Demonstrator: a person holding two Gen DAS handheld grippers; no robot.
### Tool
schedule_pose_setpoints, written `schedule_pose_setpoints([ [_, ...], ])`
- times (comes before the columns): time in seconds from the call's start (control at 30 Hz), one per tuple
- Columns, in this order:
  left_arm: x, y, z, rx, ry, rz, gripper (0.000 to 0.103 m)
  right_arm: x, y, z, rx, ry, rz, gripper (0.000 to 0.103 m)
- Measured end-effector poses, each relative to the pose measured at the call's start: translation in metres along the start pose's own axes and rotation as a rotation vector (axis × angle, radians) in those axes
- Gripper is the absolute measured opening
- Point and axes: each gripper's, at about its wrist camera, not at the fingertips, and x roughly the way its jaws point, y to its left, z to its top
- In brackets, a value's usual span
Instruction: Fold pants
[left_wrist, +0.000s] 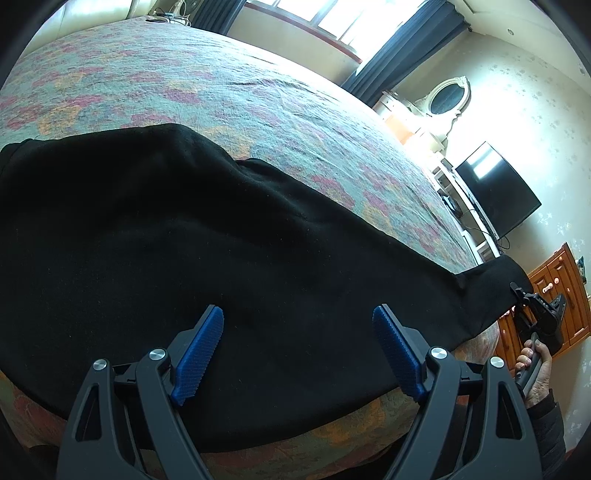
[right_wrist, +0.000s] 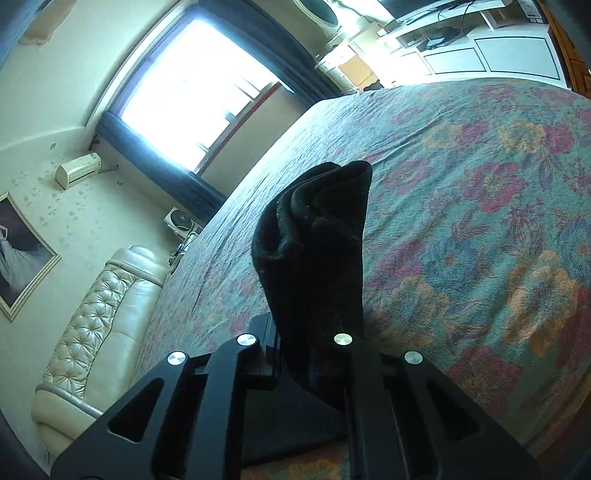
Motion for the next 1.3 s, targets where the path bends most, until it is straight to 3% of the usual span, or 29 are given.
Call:
schedule_pose_setpoints([
  [0.43, 0.003, -0.001, -0.002, 0.027, 0.017, 0.002, 0.082, 0.028, 0.099, -0.047, -0.197, 0.115, 0.014, 0.010],
  [0.73, 0.003, -0.003, -0.003, 0.043, 0.024, 0.008, 0.082, 0.056, 0.133, -0.095, -0.275, 0.196, 0.005, 0.010],
  [1.3, 0.004, -0.006, -0.003, 0.044, 0.027, 0.008, 0.082, 0.092, 0.191, -0.175, -0.391, 0.330, 0.084, 0.010],
])
